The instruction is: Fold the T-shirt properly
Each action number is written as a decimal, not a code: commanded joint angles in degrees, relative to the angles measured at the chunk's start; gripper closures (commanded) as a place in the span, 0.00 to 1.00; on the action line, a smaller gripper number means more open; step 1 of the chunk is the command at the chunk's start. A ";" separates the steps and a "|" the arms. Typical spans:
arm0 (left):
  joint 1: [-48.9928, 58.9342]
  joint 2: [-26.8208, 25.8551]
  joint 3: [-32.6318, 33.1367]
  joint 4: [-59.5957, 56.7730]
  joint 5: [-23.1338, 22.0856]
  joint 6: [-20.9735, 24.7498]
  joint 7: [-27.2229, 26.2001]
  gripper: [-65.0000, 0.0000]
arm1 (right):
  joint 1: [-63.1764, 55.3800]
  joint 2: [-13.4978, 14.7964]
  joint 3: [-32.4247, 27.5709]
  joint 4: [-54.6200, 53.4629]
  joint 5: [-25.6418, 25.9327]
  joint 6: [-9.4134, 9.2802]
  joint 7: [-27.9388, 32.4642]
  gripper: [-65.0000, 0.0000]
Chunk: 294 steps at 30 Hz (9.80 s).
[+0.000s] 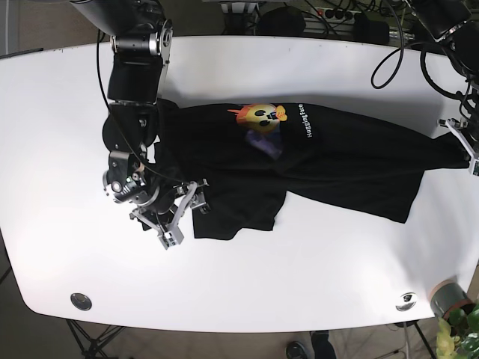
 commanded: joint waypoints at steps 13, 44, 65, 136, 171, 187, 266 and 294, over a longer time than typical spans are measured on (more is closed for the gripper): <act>-0.62 -1.38 -0.44 0.86 -0.21 0.38 -1.15 1.00 | 8.99 1.51 -0.20 -26.07 0.60 -0.26 14.44 0.25; -0.97 -1.55 -0.35 -3.45 -0.39 0.38 -1.15 1.00 | 4.85 -0.51 -2.75 -24.84 1.22 -3.17 15.41 0.96; -21.72 -1.29 12.83 1.74 0.05 0.38 -0.97 1.00 | 14.79 5.12 -2.75 0.21 1.13 -2.46 -0.86 0.97; -10.64 4.78 12.48 2.35 -0.56 0.38 -0.97 1.00 | -6.49 11.27 15.98 38.37 8.69 6.46 -20.90 0.97; 21.36 1.88 3.43 2.61 -1.00 0.38 -6.69 1.00 | -31.01 6.70 24.77 39.34 16.34 6.46 -20.72 0.97; 20.13 5.04 -4.31 2.26 -7.77 0.38 -3.87 1.00 | -28.90 5.03 17.91 38.98 22.67 6.46 -20.72 0.92; 17.93 5.04 -8.18 2.18 -13.48 0.38 -3.96 1.00 | -31.19 5.91 16.33 35.91 29.97 6.46 -18.44 0.97; 16.88 4.69 -10.99 -8.29 -13.57 0.38 -5.81 1.00 | -14.84 8.64 16.06 15.07 29.79 6.46 -16.24 0.97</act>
